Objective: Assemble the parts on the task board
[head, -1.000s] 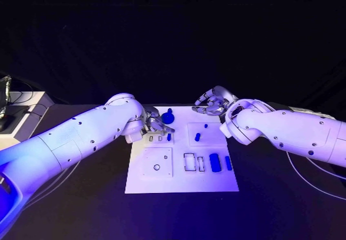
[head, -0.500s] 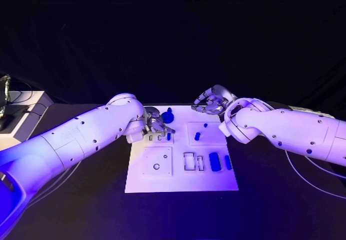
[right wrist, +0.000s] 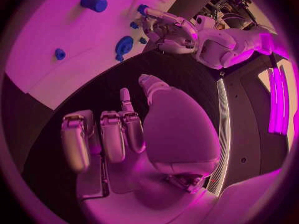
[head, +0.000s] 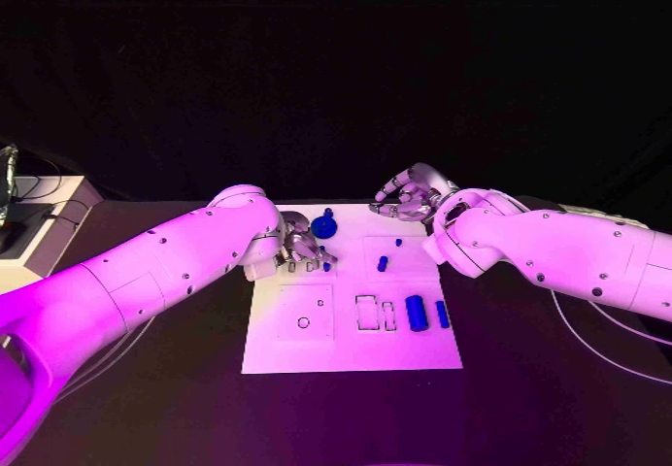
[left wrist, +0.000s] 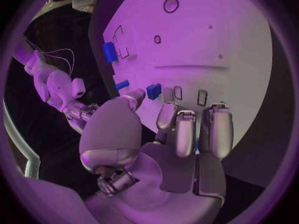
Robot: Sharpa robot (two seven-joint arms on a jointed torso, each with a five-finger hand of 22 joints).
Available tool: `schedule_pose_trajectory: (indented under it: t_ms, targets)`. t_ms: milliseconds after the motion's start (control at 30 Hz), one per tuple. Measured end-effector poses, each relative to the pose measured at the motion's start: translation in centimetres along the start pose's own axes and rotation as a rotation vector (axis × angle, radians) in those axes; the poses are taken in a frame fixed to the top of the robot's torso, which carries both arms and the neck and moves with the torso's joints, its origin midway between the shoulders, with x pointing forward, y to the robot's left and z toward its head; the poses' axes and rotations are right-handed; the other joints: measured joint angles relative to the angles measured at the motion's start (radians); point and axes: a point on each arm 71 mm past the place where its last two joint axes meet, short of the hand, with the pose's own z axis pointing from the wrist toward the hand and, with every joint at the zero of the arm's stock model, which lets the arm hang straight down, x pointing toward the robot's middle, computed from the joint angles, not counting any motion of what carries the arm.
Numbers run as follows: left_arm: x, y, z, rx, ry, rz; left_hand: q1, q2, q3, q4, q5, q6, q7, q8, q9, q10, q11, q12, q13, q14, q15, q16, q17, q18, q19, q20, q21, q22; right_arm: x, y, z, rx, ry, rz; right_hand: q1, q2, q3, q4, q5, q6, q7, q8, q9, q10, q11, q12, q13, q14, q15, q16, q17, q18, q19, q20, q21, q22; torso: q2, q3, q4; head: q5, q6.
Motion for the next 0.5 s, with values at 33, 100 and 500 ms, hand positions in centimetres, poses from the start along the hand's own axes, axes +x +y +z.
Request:
schedule_pose_trajectory:
  t_ms: [33,100,500]
  targets:
    - [0.01,0.01,0.01,0.000,0.001,0.000,0.001,-0.001,0.000,0.000,0.000,0.000,0.000,0.000,0.000,0.000,0.000,0.000,0.000,0.000,0.000,0.000,0.000,0.000,0.000,0.000,0.000,0.000,0.00,0.00,0.00,0.000,0.000,0.000,0.000,0.000,0.000,0.000,0.000,0.000,0.000,0.000,0.000,0.000,0.000,0.000,0.000,0.000,0.000,0.000,0.000,0.000,0.000,0.000,0.000,0.000,0.000,0.0000,0.0000,0.000,0.000]
    - [0.03,0.01,0.02,0.000,0.003,0.000,0.008,0.003,0.000,0.000,0.000,0.000,0.000,0.000,0.001,0.000,0.000,0.000,0.000,0.000,0.000,0.000,0.000,0.000,0.000,0.000,0.000,0.000,0.00,0.00,0.00,0.000,0.000,0.000,0.000,0.000,0.000,0.000,0.000,0.000,0.000,0.000,0.000,0.000,0.000,0.000,0.000,0.000,0.000,0.000,0.000,0.000,0.000,0.000,0.000,0.000,0.000,0.0000,0.0001,0.000,-0.001]
    - [0.14,-0.18,0.05,0.010,0.009,-0.005,0.068,0.013,0.043,-0.005,0.000,0.000,0.000,-0.005,0.009,0.000,0.000,-0.007,-0.007,0.000,0.000,0.000,0.000,0.000,0.000,0.000,0.000,0.000,0.04,0.03,0.05,0.000,0.000,0.000,0.000,0.000,0.000,0.000,0.000,0.000,0.000,0.000,0.000,0.000,0.000,0.000,0.001,0.000,0.000,0.000,0.000,0.000,0.000,0.000,0.000,0.000,0.000,0.0004,0.0011,0.001,-0.006]
